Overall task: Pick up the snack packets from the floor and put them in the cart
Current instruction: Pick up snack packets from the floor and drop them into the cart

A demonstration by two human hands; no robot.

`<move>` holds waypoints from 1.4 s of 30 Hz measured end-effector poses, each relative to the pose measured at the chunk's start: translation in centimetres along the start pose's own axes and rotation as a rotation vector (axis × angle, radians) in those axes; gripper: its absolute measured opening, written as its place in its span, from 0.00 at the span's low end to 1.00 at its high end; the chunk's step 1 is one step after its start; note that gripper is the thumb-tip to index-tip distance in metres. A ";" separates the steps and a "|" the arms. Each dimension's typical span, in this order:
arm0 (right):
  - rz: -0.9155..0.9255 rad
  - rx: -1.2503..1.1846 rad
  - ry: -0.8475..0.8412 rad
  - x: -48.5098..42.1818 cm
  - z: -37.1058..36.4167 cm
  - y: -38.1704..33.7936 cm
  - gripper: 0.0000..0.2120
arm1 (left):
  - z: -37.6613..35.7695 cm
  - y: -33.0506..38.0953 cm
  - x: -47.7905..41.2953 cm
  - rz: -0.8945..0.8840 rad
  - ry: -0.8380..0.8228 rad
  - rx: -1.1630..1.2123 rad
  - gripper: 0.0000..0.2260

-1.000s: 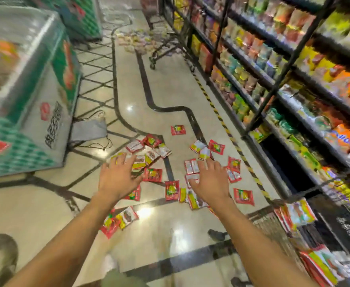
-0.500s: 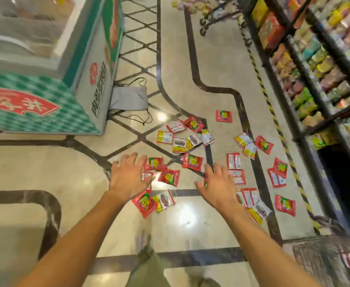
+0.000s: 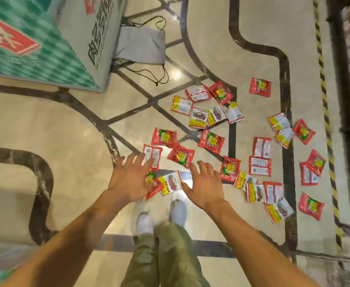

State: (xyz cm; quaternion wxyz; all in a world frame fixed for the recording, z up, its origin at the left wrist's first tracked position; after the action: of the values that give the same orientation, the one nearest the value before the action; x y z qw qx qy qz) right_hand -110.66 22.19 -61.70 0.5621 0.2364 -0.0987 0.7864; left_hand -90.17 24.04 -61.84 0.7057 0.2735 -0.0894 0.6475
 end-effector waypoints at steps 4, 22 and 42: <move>0.036 -0.022 -0.050 -5.8 -8.3 -1.3 0.31 | -7.7 -1.4 -5.6 -0.048 -0.059 0.028 0.38; 0.286 0.184 -0.140 -26.5 -48.1 -10.0 0.32 | -47.9 -10.7 -24.0 -0.134 -0.304 -0.064 0.35; 0.370 0.247 -0.345 -31.7 -57.7 -12.5 0.27 | -55.9 -14.4 -28.8 -0.416 -0.195 -0.389 0.18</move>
State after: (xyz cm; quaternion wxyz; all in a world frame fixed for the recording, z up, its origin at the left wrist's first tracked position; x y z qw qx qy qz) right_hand -105.97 24.33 -128.51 0.3510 0.4117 -0.1378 0.8297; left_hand -93.24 27.05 -126.23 0.8503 0.2066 -0.2213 0.4304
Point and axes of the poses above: each hand's wrist, its own x-axis away from the middle knuckle, its own z-axis out of the back of the hand, y = z × x, the point moved 10 cm from there along -x, towards the middle knuckle, and after that the axes turned 14 degrees about x, right-handed, at the moved point
